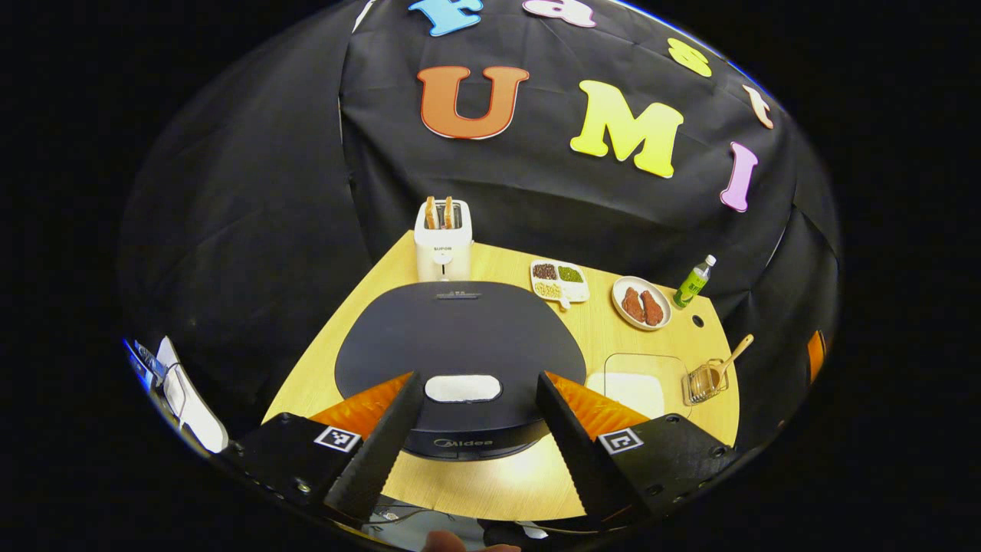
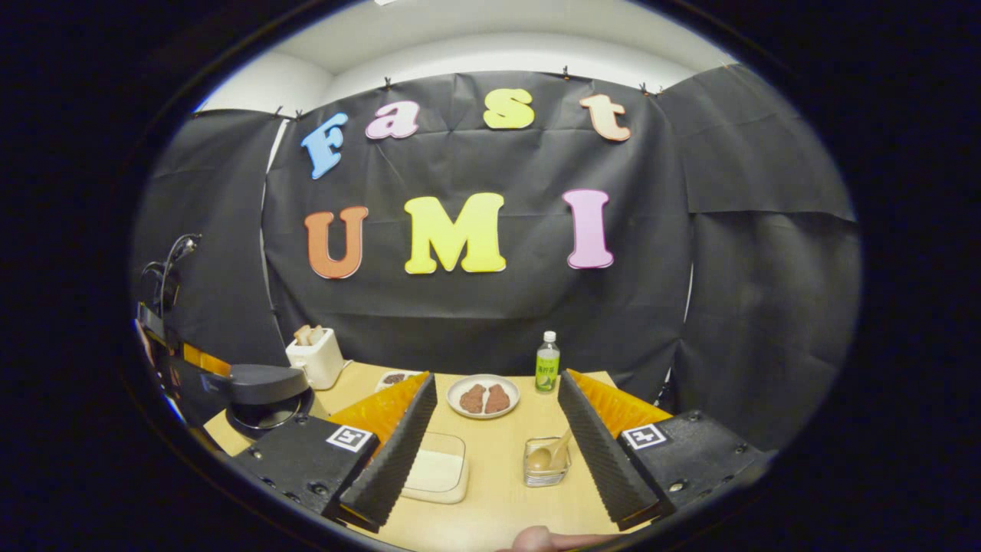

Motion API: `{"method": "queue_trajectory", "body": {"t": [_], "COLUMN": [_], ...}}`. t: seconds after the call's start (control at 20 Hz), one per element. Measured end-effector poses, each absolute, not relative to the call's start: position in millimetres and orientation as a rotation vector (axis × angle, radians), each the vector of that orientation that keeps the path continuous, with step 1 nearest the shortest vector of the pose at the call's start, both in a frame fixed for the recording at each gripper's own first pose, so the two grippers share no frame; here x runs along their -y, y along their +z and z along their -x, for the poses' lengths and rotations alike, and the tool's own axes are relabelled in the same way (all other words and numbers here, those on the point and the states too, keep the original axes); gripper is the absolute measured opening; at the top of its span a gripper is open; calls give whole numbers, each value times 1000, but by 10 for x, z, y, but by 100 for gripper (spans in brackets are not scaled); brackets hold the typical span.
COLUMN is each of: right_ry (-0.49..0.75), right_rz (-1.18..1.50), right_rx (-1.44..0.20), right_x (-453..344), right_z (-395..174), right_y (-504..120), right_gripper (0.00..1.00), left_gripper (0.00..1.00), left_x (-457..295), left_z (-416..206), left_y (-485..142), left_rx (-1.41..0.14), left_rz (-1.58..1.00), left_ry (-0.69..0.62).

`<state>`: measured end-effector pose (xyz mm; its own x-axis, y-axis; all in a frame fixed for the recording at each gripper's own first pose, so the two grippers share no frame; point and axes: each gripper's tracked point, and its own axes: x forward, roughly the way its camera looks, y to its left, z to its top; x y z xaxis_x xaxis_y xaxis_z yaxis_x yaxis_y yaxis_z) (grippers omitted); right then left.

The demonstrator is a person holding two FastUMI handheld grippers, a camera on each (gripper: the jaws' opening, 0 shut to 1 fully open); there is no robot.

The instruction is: Close the left gripper, press the button to open the rice cooker; take a wooden spoon from the chopstick holder with the right hand, scoop a spoonful of rice and pour it into the rice cooker, then put the wooden spoon back into the chopstick holder.

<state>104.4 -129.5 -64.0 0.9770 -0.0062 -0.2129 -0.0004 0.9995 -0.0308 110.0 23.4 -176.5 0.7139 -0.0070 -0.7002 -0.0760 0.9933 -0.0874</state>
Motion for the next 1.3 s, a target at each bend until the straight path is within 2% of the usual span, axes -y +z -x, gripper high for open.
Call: {"method": "queue_trajectory", "body": {"t": [0.1, 0.15, 0.45, 0.5, 0.55, 0.6, 0.65, 0.7, 0.75, 0.8, 0.95, 1.05, 1.15, 1.3], "right_ry": [19, 31, 80, 85, 88, 87, 85, 83, 80, 79, 86, 95, 103, 93], "right_rz": [40, 35, -1, -6, -11, -17, -25, -34, -42, -49, -66, -81, -94, -99], "right_rx": [-203, -202, -231, -234, -239, -238, -236, -235, -234, -232, -237, -247, -259, -281], "right_x": [1201, 1153, 973, 951, 944, 946, 954, 968, 970, 974, 965, 952, 948, 989], "right_z": [-1092, -1124, -1300, -1329, -1349, -1380, -1421, -1448, -1479, -1503, -1615, -1677, -1748, -1820], "right_y": [-592, -591, -706, -721, -745, -747, -746, -746, -749, -760, -822, -885, -940, -1002], "right_gripper": [97, 100, 97, 100, 97, 100, 97, 100, 97, 100, 97, 100, 97, 100], "left_gripper": [100, 97, 98, 97, 97, 97, 98, 96, 96, 96, 96, 97, 98, 97], "left_x": [-220, -209, -219, -213, -216, -227, -238, -239, -236, -229, -230, -213, -201, -218], "left_z": [-1044, -1007, -913, -900, -889, -882, -906, -894, -890, -884, -853, -873, -907, -937], "left_y": [-1912, -2000, -2311, -2341, -2369, -2369, -2378, -2400, -2398, -2406, -2558, -2583, -2529, -2515], "left_rx": [-808, -829, -891, -900, -909, -915, -910, -917, -920, -926, -953, -941, -929, -897], "left_rz": [133, 151, 199, 199, 201, 198, 193, 190, 187, 184, 119, 104, 134, 127], "left_ry": [43, 46, 76, 80, 86, 98, 103, 109, 114, 123, 133, 140, 158, 178]}}
